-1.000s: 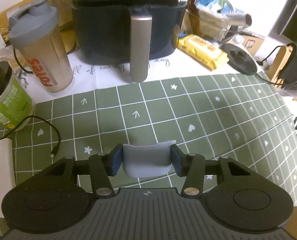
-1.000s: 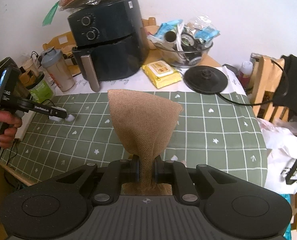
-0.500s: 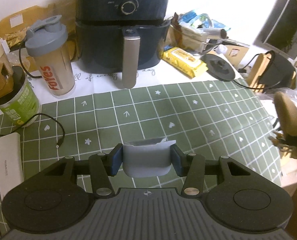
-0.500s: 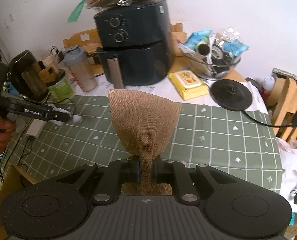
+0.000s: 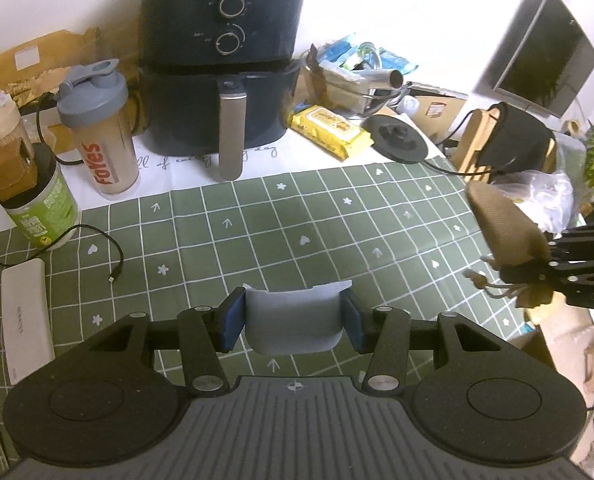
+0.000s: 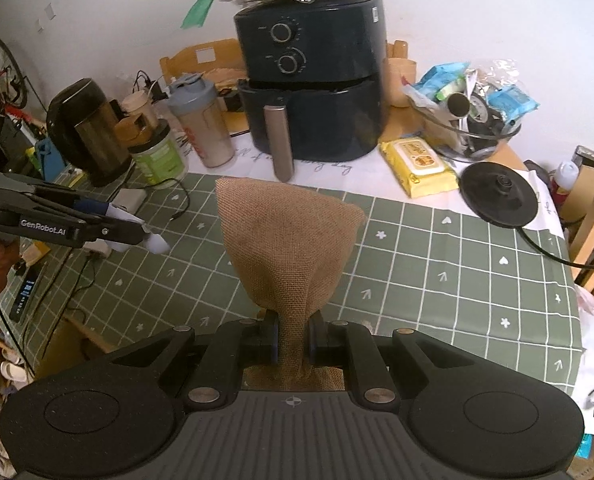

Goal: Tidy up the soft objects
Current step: 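Carry the earbud case and tan pouch over the cardboard box with both grippers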

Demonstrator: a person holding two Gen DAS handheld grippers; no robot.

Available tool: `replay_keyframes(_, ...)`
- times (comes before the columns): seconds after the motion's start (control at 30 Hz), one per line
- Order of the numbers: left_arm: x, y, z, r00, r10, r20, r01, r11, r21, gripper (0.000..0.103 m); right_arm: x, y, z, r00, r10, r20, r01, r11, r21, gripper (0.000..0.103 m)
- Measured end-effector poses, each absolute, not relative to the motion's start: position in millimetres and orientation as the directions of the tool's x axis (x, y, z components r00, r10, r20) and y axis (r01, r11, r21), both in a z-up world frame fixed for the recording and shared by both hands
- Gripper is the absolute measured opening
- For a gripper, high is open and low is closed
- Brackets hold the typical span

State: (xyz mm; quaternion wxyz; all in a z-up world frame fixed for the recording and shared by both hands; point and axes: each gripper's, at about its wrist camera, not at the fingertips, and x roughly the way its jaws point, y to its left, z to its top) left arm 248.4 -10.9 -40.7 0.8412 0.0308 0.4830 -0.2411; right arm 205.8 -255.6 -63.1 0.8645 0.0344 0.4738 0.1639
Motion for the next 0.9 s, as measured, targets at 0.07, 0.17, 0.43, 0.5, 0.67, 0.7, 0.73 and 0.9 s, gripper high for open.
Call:
replay_keyframes(0.07, 242.4, -11.0, -35.6, 0.418, -0.379, -0.825, 0.438, 0.880, -0.182, 0.049, 204.2, -253.0, -60.3, 0.489, 0.320, -0.811, -0.256, 0.942, 0.217, 0.016)
replay_keyframes(0.17, 232.5, -11.6, -28.7, 0.422, -0.385, -0.821, 0.443, 0.878, -0.184, 0.049, 199.7, -249.2, -56.0, 0.480, 0.328, -0.814, -0.267, 0.938, 0.220, 0.016)
replay_keyframes(0.43, 204.1, -16.3, -14.9, 0.419, -0.404, -0.813, 0.469, 0.863, -0.187, 0.049, 185.3, -242.1, -46.4, 0.465, 0.349, -0.814, -0.281, 0.930, 0.238, 0.016)
replay_keyframes(0.5, 197.9, -17.6, -13.7, 0.412, -0.407, -0.815, 0.471, 0.861, -0.192, 0.049, 180.9, -241.2, -44.7, 0.462, 0.351, -0.814, -0.283, 0.929, 0.240, 0.016)
replay_keyframes(0.67, 182.6, -20.8, -12.0, 0.397, -0.412, -0.820, 0.480, 0.855, -0.198, 0.049, 168.6, -240.1, -41.5, 0.453, 0.361, -0.815, -0.287, 0.925, 0.250, 0.016)
replay_keyframes(0.7, 179.0, -21.2, -11.4, 0.394, -0.414, -0.820, 0.482, 0.853, -0.199, 0.049, 165.7, -239.4, -40.8, 0.451, 0.362, -0.816, -0.287, 0.924, 0.252, 0.016)
replay_keyframes(0.73, 175.7, -21.8, -11.1, 0.391, -0.416, -0.821, 0.485, 0.851, -0.201, 0.049, 162.6, -239.0, -40.3, 0.449, 0.365, -0.816, -0.289, 0.923, 0.253, 0.016)
replay_keyframes(0.9, 158.0, -25.7, -10.0, 0.372, -0.423, -0.826, 0.496, 0.843, -0.208, 0.049, 147.2, -236.8, -39.3, 0.438, 0.372, -0.818, -0.294, 0.920, 0.261, 0.016)
